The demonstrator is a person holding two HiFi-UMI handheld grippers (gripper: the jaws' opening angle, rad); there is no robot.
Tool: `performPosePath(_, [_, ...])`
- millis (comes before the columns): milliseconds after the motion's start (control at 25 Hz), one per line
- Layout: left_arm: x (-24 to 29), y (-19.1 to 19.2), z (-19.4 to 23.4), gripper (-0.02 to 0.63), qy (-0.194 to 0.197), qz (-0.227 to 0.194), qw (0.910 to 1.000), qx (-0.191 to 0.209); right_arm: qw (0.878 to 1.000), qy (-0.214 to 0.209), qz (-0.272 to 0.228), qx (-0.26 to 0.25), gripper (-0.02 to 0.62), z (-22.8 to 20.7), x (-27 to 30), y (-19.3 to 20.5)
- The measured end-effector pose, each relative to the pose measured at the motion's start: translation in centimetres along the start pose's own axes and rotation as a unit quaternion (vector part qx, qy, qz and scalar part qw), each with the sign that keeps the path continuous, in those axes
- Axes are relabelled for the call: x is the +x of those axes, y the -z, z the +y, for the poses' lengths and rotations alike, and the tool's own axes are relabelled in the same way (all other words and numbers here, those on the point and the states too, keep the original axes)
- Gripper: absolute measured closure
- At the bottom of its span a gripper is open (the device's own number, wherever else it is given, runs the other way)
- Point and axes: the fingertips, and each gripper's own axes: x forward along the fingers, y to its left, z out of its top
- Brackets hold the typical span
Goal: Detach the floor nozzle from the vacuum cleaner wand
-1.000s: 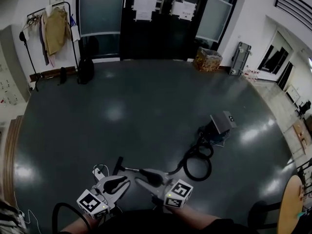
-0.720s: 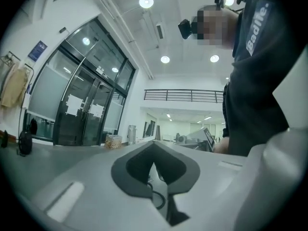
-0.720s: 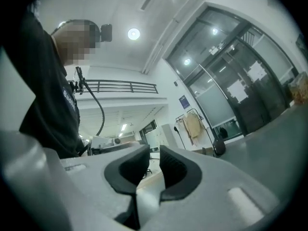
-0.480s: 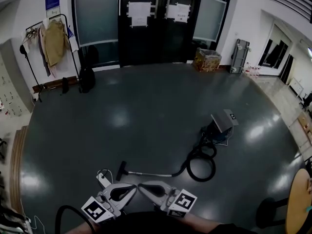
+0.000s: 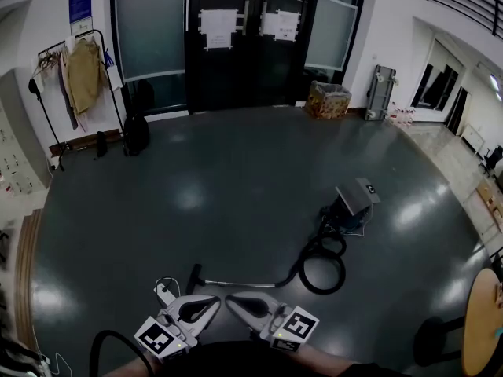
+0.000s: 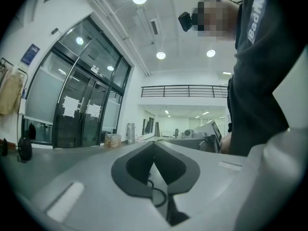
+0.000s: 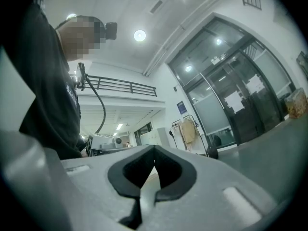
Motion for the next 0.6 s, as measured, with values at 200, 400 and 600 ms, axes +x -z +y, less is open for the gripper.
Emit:
performPosePath(200, [-0.04, 0.51, -0.16, 0.608, -0.001, 0.013, 0.9999, -0.005, 1.000, 0.001, 0.007, 0.002, 0.595, -0.07, -0.04, 0.10])
performPosePath(400, [-0.50, 0.38, -0.05, 0.609, -0.006, 0.012, 0.9999, -0.006, 1.000, -0.004, 0.015, 0.001, 0.595, 0.20, 0.31, 0.05])
performPosePath(600, [-0.84, 0.56, 0.76, 0.608, -0.011, 0.013, 0.9998, -0.004, 1.000, -0.006, 0.021, -0.004, 0.595, 0.02, 0.73, 0.07])
